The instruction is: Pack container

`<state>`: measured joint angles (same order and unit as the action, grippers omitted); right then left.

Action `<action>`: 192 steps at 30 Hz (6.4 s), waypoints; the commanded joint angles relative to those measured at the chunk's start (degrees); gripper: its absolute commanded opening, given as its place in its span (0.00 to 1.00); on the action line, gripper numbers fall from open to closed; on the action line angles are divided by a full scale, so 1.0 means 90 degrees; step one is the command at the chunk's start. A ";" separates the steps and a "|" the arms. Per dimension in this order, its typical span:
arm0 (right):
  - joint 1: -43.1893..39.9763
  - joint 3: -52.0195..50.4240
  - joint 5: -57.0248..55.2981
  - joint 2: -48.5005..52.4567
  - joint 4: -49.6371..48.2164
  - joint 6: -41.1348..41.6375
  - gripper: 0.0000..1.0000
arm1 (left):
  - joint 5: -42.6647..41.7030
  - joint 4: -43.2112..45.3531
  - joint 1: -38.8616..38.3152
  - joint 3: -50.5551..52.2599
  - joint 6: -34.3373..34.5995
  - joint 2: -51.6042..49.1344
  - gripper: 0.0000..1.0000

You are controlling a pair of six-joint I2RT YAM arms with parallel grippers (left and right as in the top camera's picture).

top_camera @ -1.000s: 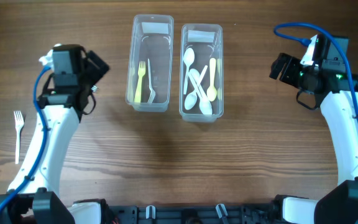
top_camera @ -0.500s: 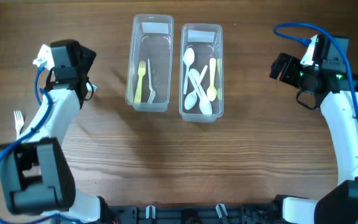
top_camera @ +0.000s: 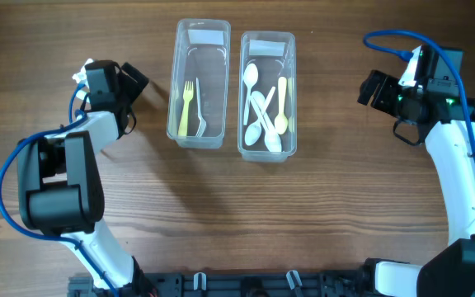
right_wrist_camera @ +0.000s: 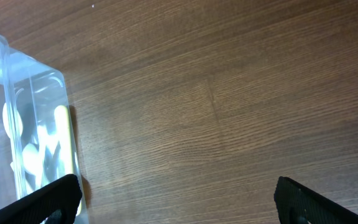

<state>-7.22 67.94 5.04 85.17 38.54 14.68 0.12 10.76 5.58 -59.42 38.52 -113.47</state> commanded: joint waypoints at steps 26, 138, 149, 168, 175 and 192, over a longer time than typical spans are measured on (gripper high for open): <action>-0.0010 0.0066 -0.0085 -0.0058 -0.0022 -0.0112 1.00 | 0.0780 -0.2990 0.0024 0.0017 -0.0192 0.1377 1.00; -0.0010 0.0066 -0.0085 -0.0058 -0.0022 -0.0112 1.00 | 0.0510 0.1328 0.0991 0.0017 -0.0729 0.0187 0.99; -0.0010 0.0066 -0.0085 -0.0058 -0.0022 -0.0114 1.00 | 0.0328 0.2251 0.0988 0.0017 -0.0726 -0.0840 0.99; -0.0010 0.0066 -0.0085 -0.0058 -0.0022 -0.0117 1.00 | 0.0253 -0.1523 0.0993 0.0017 0.0656 -0.0709 1.00; -0.0010 0.0066 -0.0085 -0.0058 -0.0022 -0.0114 1.00 | 0.0282 -0.3427 0.0996 0.0017 0.0656 -0.0459 1.00; -0.0010 0.0066 -0.0085 -0.0058 -0.0022 -0.0114 1.00 | 0.0738 -0.4005 0.0988 0.0017 0.0102 0.2640 1.00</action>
<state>-7.22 67.94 5.04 85.17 38.57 14.68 6.96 -25.69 14.00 -58.98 40.60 -98.28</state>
